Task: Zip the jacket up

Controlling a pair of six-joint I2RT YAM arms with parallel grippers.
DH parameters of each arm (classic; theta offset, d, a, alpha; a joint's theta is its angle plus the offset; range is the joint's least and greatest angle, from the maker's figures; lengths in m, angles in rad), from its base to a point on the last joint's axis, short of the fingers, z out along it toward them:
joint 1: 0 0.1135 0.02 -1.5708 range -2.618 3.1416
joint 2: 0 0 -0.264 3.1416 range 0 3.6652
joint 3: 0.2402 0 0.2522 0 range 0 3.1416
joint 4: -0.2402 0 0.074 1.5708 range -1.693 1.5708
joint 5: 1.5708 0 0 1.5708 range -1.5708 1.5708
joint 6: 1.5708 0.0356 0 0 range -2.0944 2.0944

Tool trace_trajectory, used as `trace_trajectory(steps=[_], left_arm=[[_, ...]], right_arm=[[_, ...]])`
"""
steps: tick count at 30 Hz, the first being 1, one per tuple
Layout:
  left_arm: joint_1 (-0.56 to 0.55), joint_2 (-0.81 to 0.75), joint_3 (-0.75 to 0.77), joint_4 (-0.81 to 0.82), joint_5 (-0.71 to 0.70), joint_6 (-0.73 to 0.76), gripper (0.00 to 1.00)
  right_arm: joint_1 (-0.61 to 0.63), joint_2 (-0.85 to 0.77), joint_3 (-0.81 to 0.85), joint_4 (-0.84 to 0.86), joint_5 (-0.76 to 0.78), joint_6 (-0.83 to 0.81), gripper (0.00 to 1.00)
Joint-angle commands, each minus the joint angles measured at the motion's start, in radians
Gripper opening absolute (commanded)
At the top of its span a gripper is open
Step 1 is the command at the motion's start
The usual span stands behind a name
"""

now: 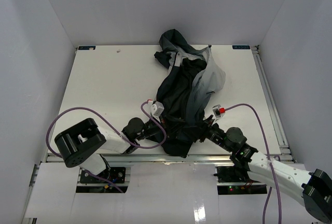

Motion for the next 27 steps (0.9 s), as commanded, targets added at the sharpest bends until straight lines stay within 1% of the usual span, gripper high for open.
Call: trace_trajectory(steps=[1,8,9,10,11,12,13,14,15,16,17,18,20,21,22,23,25,27], left_arm=[[-0.003,-0.013,0.002,0.18,-0.019,0.001,0.0],[-0.003,-0.008,-0.004,0.215,-0.02,-0.003,0.0],[-0.003,-0.008,-0.005,0.218,-0.02,-0.005,0.0],[-0.003,-0.008,-0.005,0.218,-0.017,-0.005,0.0],[-0.003,-0.01,-0.005,0.215,-0.013,-0.004,0.02],[-0.003,-0.025,-0.004,0.193,-0.012,-0.001,0.11],[-0.003,-0.038,-0.003,0.17,-0.012,0.005,0.2],[-0.003,-0.051,0.003,0.116,-0.025,0.012,0.34],[-0.002,-0.078,0.012,0.052,-0.047,0.021,0.46],[-0.001,-0.119,0.023,-0.018,-0.078,0.032,0.55],[-0.001,-0.151,0.036,-0.131,-0.1,0.045,0.6],[-0.001,-0.177,0.065,-0.248,-0.111,0.058,0.62],[-0.001,-0.243,0.134,-0.424,-0.124,0.088,0.62],[-0.001,-0.263,0.177,-0.56,-0.144,0.093,0.62],[-0.002,-0.29,0.204,-0.657,-0.161,0.094,0.62],[-0.003,-0.316,0.217,-0.714,-0.178,0.096,0.63],[-0.003,-0.355,0.229,-0.82,-0.217,0.093,0.64],[-0.001,-0.395,0.237,-0.897,-0.23,0.091,0.65]], right_arm=[[-0.001,0.004,-0.039,0.076,-0.028,0.009,0.53],[-0.001,0.034,-0.031,0.096,-0.04,-0.008,0.24],[-0.001,0.046,-0.032,0.11,-0.044,-0.02,0.18],[-0.001,0.054,-0.034,0.136,-0.05,-0.036,0.09],[-0.001,0.064,-0.035,0.14,-0.056,-0.058,0.08],[-0.001,0.079,-0.038,0.168,-0.057,-0.093,0.08],[-0.001,0.091,-0.04,0.182,-0.048,-0.161,0.08],[-0.001,0.095,-0.042,0.203,-0.032,-0.196,0.08],[-0.001,0.095,-0.042,0.216,-0.013,-0.234,0.08],[-0.001,0.093,-0.042,0.217,0.008,-0.283,0.08],[-0.001,0.09,-0.042,0.224,0.021,-0.321,0.08],[-0.002,0.081,-0.042,0.238,0.026,-0.353,0.08],[-0.001,0.057,-0.04,0.262,0.03,-0.439,0.08],[-0.001,0.038,-0.037,0.262,0.037,-0.466,0.08],[-0.002,0.025,-0.037,0.262,0.044,-0.483,0.08],[-0.001,0.014,-0.04,0.265,0.05,-0.497,0.08],[-0.001,-0.014,-0.097,0.296,0.081,-0.519,0.08],[-0.002,-0.028,-0.133,0.376,0.097,-0.548,0.08]])
